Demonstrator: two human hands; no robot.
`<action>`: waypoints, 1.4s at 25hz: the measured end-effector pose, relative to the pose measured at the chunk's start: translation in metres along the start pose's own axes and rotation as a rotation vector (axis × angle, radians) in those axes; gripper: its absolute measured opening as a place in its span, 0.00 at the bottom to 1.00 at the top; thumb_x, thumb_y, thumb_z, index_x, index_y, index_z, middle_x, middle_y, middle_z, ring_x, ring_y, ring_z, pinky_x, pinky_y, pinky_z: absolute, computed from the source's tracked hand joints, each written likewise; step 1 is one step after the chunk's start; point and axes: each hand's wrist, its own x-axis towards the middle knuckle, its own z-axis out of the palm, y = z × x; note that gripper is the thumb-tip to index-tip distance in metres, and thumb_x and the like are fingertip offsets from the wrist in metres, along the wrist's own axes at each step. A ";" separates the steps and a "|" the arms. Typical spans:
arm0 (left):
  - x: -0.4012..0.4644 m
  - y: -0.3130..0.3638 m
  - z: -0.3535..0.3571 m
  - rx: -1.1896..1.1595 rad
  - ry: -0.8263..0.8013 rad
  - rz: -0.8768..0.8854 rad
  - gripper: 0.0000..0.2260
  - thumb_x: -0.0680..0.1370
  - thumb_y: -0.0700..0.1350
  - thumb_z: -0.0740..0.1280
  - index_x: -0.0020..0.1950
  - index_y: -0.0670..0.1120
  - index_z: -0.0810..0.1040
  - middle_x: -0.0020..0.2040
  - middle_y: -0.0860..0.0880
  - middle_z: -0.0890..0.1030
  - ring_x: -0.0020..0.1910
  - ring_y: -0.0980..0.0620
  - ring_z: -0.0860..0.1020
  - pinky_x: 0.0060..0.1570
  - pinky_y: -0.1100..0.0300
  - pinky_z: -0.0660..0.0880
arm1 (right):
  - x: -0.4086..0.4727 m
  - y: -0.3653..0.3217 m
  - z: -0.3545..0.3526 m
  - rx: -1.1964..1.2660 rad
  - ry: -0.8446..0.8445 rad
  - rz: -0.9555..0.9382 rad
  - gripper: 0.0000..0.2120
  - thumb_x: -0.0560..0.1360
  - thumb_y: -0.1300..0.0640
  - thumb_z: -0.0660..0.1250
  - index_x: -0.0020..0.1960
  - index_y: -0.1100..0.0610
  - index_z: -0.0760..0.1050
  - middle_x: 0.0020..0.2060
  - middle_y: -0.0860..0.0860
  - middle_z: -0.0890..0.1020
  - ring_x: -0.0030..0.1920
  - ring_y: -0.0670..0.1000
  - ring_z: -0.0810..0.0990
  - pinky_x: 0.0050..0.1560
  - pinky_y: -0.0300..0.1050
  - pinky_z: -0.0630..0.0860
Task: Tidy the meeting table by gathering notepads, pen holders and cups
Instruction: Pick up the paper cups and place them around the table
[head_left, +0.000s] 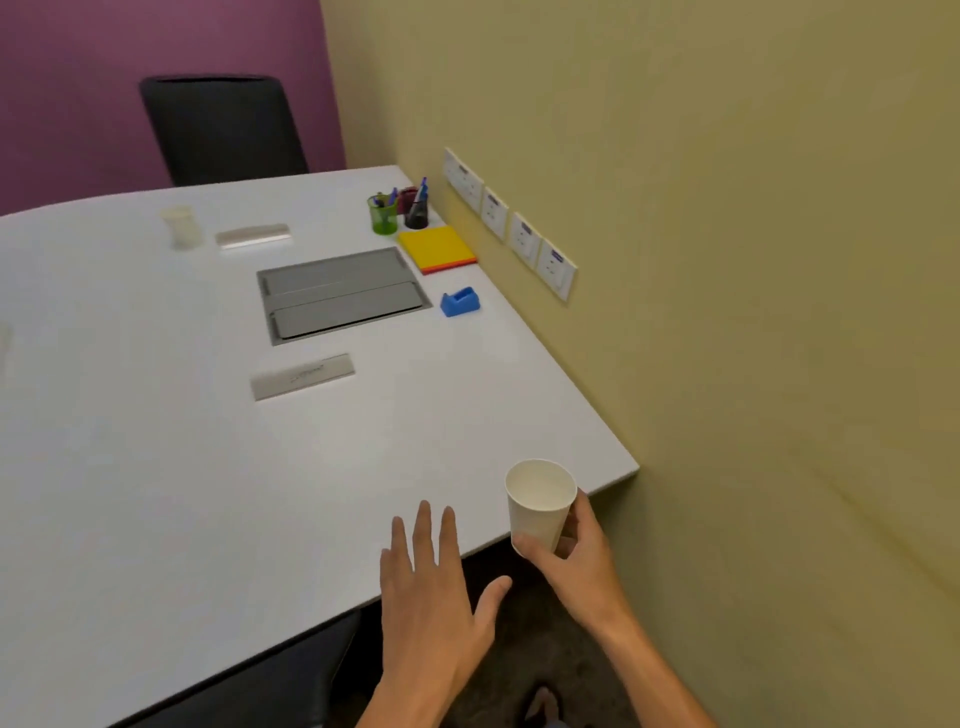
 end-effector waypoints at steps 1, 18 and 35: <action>0.003 -0.004 0.000 0.003 -0.003 -0.014 0.43 0.74 0.74 0.47 0.79 0.52 0.35 0.80 0.48 0.34 0.79 0.42 0.35 0.77 0.45 0.41 | 0.006 0.001 0.001 -0.004 0.003 0.010 0.36 0.67 0.45 0.79 0.69 0.33 0.64 0.61 0.37 0.77 0.61 0.42 0.78 0.57 0.43 0.80; 0.216 -0.025 0.060 -0.149 0.147 -0.418 0.38 0.77 0.67 0.56 0.81 0.50 0.48 0.82 0.47 0.45 0.80 0.44 0.43 0.77 0.48 0.46 | 0.259 -0.007 0.012 -0.211 -0.436 -0.110 0.35 0.69 0.46 0.78 0.64 0.33 0.59 0.59 0.41 0.73 0.59 0.49 0.76 0.52 0.39 0.76; 0.324 -0.168 0.124 -0.017 -0.028 -0.309 0.34 0.79 0.65 0.49 0.77 0.44 0.63 0.79 0.43 0.60 0.79 0.41 0.56 0.75 0.45 0.53 | 0.389 0.006 0.173 -0.328 -0.507 -0.023 0.38 0.69 0.45 0.78 0.68 0.34 0.57 0.64 0.40 0.70 0.63 0.47 0.72 0.60 0.45 0.77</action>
